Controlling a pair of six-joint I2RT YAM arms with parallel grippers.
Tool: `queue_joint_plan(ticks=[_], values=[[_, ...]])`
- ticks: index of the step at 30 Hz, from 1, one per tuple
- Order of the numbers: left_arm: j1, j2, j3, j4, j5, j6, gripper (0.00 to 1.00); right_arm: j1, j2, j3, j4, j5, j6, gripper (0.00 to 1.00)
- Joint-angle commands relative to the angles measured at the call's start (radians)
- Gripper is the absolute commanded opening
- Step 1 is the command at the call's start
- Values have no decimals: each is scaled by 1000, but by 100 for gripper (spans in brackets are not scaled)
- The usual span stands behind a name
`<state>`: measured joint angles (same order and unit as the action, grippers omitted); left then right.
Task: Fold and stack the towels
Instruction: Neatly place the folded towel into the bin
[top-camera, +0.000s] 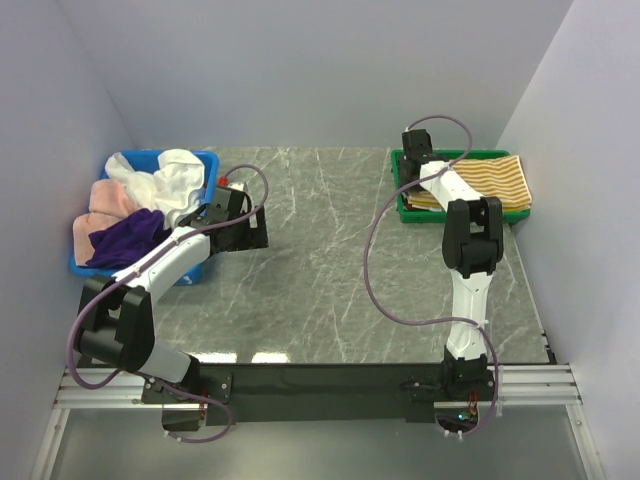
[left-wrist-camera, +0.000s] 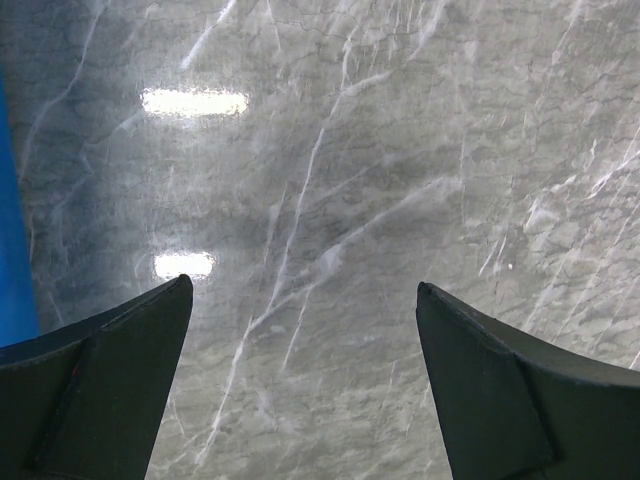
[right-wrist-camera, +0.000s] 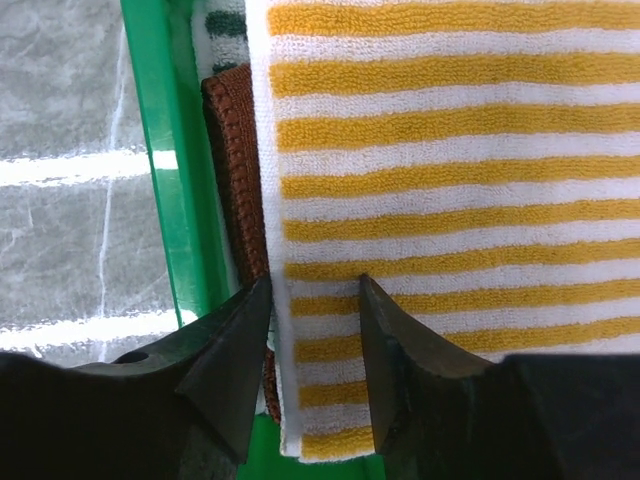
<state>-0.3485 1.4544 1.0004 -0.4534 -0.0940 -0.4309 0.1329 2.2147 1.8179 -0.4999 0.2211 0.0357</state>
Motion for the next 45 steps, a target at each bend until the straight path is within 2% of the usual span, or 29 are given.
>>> queue_joint_plan(ticks=[1, 5, 11, 19, 33, 35, 37, 38, 41, 45], values=[[0, -20, 10, 7, 13, 12, 99, 2, 8, 26, -14, 63, -10, 45], [0, -19, 10, 7, 16, 11, 99, 4, -9, 0, 14, 89, -13, 34], [0, -16, 10, 7, 17, 11, 99, 2, -7, 3, 14, 72, -16, 24], [0, -14, 12, 7, 22, 12, 99, 16, 10, 21, -18, 15, -26, 40], [0, -17, 10, 4, 22, 14, 99, 34, 45, 54, -69, 4, -69, 45], [0, -17, 10, 5, 22, 14, 99, 34, 53, 50, -66, 9, -69, 35], [0, -17, 10, 5, 22, 12, 99, 34, 53, 44, -57, -18, -65, 16], [0, -17, 10, 4, 20, 12, 99, 36, 43, 34, -51, -32, -62, 12], [0, -17, 10, 4, 22, 12, 99, 40, 8, 0, -16, -74, -63, 4], [0, -17, 10, 4, 22, 14, 99, 45, -27, -19, 3, -123, -65, 1]])
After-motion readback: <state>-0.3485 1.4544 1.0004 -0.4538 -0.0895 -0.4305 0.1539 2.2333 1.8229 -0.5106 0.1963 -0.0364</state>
